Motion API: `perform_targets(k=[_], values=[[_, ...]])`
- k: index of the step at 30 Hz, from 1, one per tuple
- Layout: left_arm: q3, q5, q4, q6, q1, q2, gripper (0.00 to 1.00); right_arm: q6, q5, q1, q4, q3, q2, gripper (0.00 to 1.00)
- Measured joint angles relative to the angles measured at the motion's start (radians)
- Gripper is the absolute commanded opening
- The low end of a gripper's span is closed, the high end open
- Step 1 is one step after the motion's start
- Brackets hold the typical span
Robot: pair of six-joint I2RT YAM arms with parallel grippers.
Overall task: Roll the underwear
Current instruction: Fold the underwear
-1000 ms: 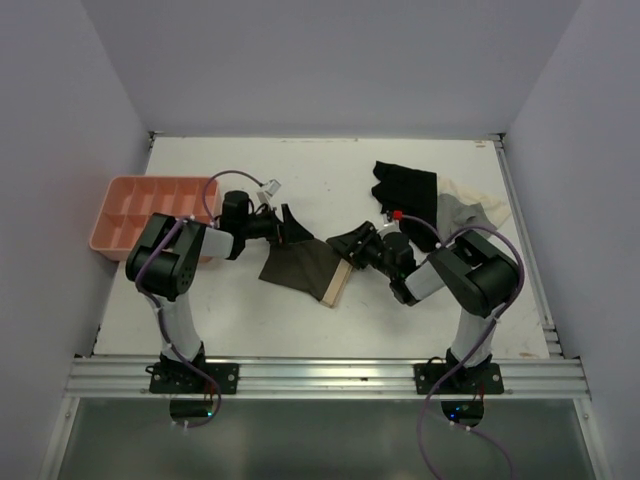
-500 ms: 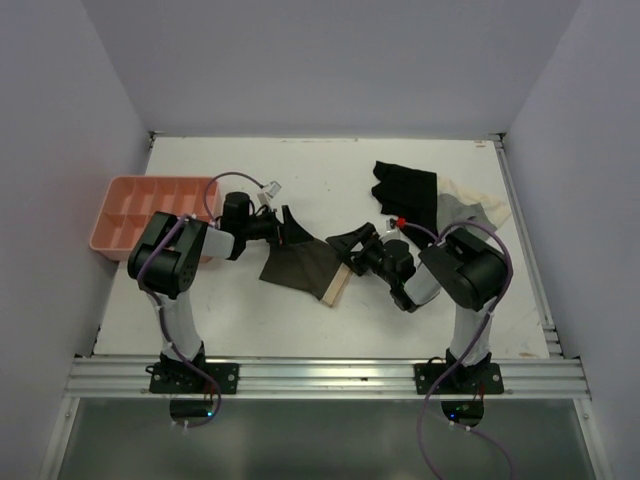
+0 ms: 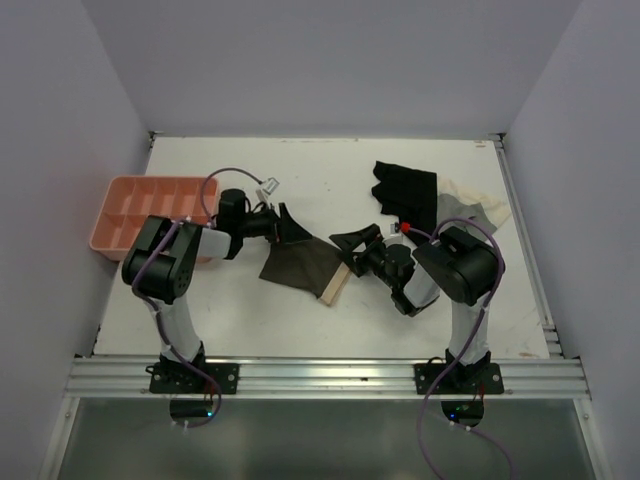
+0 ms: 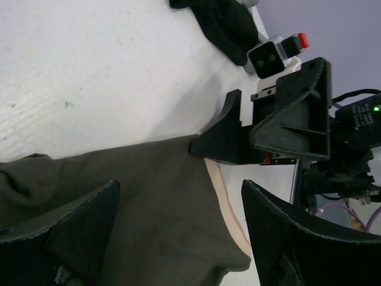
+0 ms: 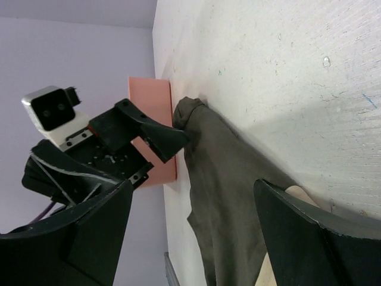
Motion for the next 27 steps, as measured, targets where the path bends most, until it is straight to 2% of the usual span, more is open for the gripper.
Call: perform_targets(k=[2,7,11,15,21,27], values=[[0.000,0.013,0.006,-0.006,0.000,-0.035,0.75,0.000,0.000,0.000,-0.003,0.002,0.000,0.87],[0.000,0.021,0.084,-0.078,-0.011,-0.065,0.63,-0.001,-0.001,0.000,-0.020,0.007,-0.005,0.87],[0.002,0.022,0.183,-0.182,-0.047,-0.007,0.62,-0.001,-0.002,0.000,-0.028,0.008,-0.008,0.87],[0.002,0.023,0.266,-0.291,-0.100,0.093,0.68,-0.001,-0.003,0.000,-0.032,0.009,-0.010,0.86],[0.002,0.026,0.359,-0.404,-0.141,0.154,0.90,0.004,-0.003,0.000,-0.043,0.011,-0.012,0.85],[0.003,0.030,0.432,-0.475,-0.145,0.159,0.94,0.008,-0.004,0.000,-0.048,0.013,-0.012,0.84]])
